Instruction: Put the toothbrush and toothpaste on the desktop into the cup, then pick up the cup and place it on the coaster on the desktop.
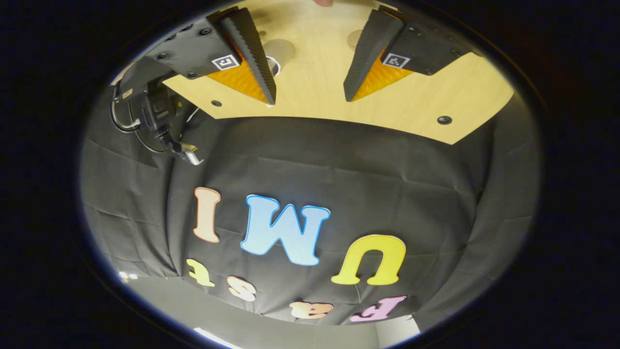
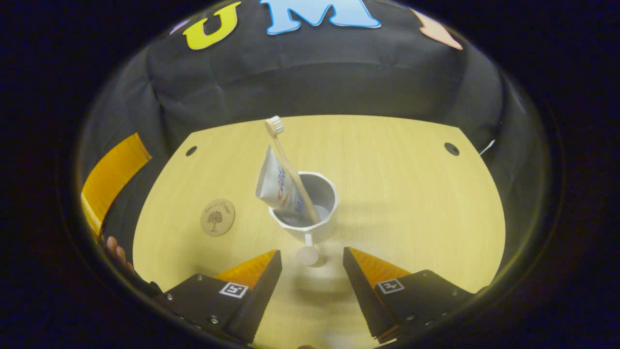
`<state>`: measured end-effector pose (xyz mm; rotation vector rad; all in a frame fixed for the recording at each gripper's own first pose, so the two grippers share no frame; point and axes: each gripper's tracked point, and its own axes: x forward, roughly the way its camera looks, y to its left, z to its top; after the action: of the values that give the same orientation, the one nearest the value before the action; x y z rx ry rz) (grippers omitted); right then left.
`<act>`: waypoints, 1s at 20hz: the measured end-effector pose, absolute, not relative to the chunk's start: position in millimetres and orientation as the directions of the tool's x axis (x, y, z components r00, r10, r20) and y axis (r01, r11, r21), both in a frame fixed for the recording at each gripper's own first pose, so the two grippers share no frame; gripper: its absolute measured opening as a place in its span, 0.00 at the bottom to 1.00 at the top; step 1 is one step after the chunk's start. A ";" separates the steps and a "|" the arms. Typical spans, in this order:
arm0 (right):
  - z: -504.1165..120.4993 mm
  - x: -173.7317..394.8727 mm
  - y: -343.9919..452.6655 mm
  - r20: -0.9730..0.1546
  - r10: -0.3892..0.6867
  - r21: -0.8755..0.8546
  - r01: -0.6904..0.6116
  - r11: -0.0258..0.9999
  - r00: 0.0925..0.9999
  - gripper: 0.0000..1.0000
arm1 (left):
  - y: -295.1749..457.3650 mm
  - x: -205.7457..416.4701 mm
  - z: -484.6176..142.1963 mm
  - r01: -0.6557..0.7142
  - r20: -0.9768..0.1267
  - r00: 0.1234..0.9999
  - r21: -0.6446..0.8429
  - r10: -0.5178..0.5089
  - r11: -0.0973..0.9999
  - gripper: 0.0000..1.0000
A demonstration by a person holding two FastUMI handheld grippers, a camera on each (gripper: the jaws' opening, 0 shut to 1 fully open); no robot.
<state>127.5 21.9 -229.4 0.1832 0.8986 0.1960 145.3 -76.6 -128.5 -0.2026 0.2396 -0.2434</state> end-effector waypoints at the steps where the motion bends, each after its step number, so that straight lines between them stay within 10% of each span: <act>1: -232.9 127.4 23.7 -0.772 0.242 0.230 -0.097 0.968 0.588 0.81 | -72.7 144.2 -128.6 0.208 -0.209 0.944 -0.224 -0.256 0.952 0.89; 20: -275.0 149.0 43.4 -0.912 0.211 0.166 -0.154 0.974 0.352 0.84 | -31.5 130.7 -151.6 0.130 -0.259 0.945 -0.261 -0.199 0.957 0.91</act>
<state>149.0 43.4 -275.0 0.0539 1.1878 0.2362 130.7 -31.5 -151.6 -0.2436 0.2872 -0.1695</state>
